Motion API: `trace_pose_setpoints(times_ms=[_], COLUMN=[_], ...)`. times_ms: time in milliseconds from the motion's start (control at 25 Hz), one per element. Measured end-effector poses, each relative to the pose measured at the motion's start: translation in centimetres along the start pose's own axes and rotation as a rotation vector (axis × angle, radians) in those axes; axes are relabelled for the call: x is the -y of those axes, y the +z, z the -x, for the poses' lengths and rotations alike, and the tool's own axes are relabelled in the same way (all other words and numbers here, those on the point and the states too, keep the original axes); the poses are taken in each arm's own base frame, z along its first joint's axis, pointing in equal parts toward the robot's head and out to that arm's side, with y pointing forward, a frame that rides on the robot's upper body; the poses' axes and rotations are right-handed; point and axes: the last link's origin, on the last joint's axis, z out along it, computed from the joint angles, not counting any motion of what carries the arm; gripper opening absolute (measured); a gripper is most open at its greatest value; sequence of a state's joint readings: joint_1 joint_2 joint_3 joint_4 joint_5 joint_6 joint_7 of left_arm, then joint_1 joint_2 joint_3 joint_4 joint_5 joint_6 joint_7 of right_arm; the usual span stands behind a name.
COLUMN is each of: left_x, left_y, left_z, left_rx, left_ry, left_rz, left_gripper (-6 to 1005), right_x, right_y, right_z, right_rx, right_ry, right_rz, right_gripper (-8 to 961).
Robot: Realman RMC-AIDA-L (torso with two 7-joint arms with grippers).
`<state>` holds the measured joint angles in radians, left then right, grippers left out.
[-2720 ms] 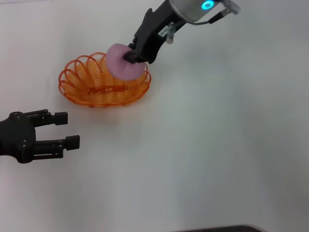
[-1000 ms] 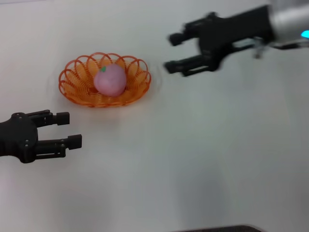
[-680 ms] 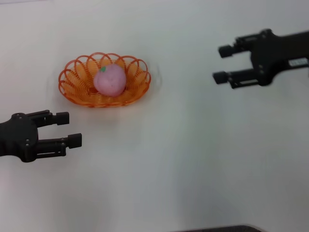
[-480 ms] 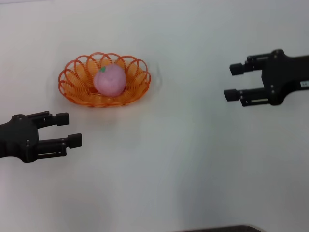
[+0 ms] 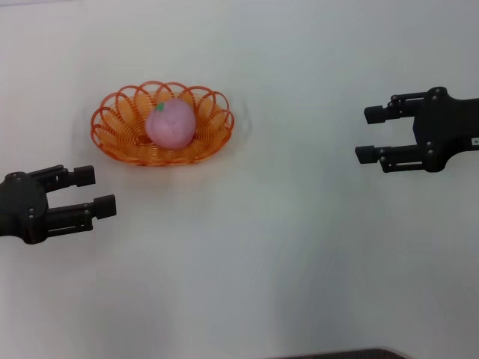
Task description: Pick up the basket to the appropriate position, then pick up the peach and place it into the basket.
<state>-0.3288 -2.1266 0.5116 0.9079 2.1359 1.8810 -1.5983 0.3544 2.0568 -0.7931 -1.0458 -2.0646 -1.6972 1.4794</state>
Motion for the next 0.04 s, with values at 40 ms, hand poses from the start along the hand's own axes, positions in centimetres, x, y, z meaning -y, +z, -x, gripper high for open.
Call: trace_pose_setpoints(times_ms=[40], left_x=[0.02], left_y=[-0.01], left_z=[0.01], left_rx=[0.000], left_ry=[0.000], left_rz=[-0.001], left_gripper=[828], right_x=[0.01], right_y=[0.07], right_z=[0.00], right_rx=[-0.005], right_ry=[-0.002], right_rz=[0.003], right_gripper=[698])
